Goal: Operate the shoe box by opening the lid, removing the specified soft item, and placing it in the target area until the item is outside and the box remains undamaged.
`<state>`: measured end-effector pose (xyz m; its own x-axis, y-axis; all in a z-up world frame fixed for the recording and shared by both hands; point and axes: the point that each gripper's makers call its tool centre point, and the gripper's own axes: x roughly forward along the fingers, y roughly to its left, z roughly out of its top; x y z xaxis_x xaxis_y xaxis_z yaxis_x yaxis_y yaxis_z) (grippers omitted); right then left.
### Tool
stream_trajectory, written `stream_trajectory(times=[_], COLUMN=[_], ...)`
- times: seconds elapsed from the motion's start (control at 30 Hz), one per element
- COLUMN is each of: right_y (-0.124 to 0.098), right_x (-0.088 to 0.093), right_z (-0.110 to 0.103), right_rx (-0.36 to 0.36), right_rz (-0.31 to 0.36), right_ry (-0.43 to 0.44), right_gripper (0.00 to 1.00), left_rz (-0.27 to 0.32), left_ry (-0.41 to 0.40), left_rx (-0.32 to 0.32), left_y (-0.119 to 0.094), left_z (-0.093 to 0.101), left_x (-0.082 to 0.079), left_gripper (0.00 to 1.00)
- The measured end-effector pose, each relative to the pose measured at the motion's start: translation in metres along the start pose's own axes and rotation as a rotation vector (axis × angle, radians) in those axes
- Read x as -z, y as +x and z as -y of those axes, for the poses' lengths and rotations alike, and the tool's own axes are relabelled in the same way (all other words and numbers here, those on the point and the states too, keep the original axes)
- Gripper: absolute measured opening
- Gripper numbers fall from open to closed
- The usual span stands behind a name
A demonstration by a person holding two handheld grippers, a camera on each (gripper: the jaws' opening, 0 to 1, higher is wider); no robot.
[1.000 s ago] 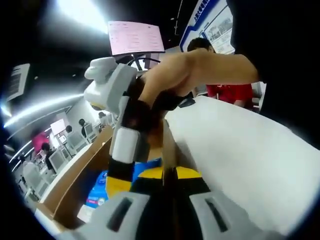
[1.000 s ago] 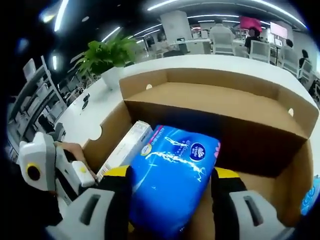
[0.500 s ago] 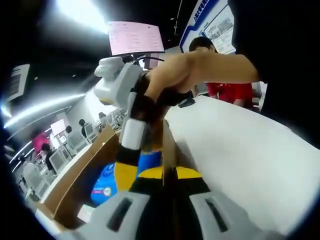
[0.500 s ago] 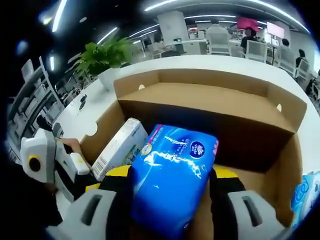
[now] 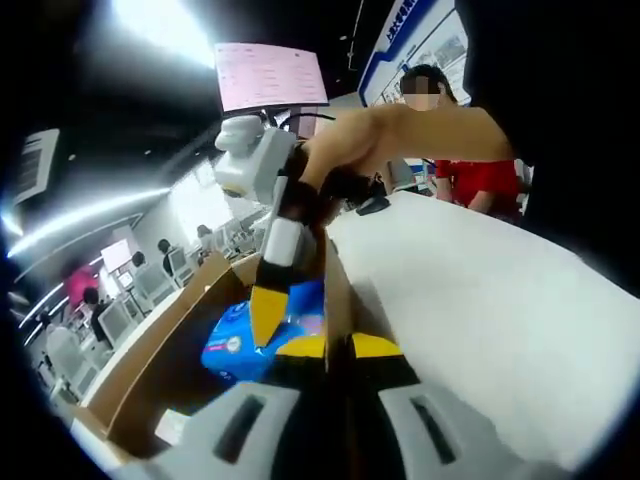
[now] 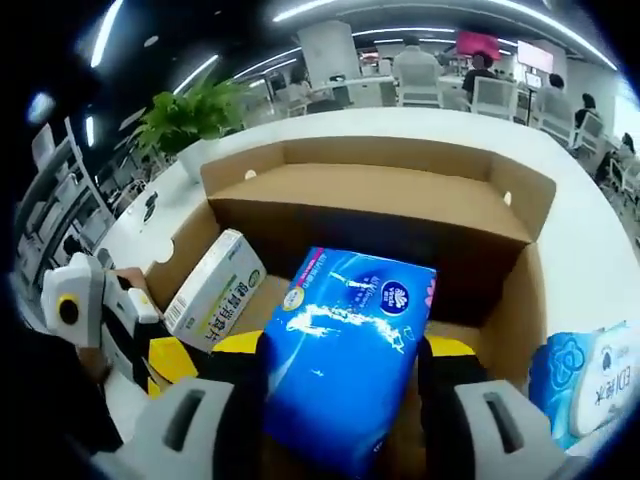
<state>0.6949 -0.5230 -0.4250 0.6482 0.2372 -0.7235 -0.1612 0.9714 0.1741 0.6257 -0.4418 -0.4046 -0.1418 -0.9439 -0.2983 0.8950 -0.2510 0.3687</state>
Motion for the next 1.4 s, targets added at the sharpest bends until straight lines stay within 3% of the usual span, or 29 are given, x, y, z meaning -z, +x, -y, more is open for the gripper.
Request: stream_trajectory(times=[0.13, 0.37, 0.63, 0.97, 1.4], right_y=[-0.002, -0.009, -0.007, 0.018, 0.024], right_x=[0.000, 0.000, 0.012, 0.006, 0.009], right_z=[0.006, -0.003, -0.015, -0.005, 0.000], right_rx=[0.011, 0.038, 0.058, 0.130, 0.122], right_rz=[0.004, 0.008, -0.029, -0.069, -0.063], right_ry=[0.017, -0.017, -0.008, -0.017, 0.041], right_gripper=[0.61, 0.63, 0.77, 0.81, 0.84], left_rz=[0.000, 0.000, 0.001, 0.002, 0.002], left_ry=[0.000, 0.003, 0.006, 0.008, 0.007], left_rx=[0.000, 0.000, 0.001, 0.001, 0.002], left_y=[0.000, 0.000, 0.000, 0.000, 0.000], left_z=[0.000, 0.000, 0.000, -0.001, 0.000], left_x=[0.000, 0.000, 0.000, 0.000, -0.001], left_gripper=[0.06, 0.06, 0.06, 0.06, 0.06])
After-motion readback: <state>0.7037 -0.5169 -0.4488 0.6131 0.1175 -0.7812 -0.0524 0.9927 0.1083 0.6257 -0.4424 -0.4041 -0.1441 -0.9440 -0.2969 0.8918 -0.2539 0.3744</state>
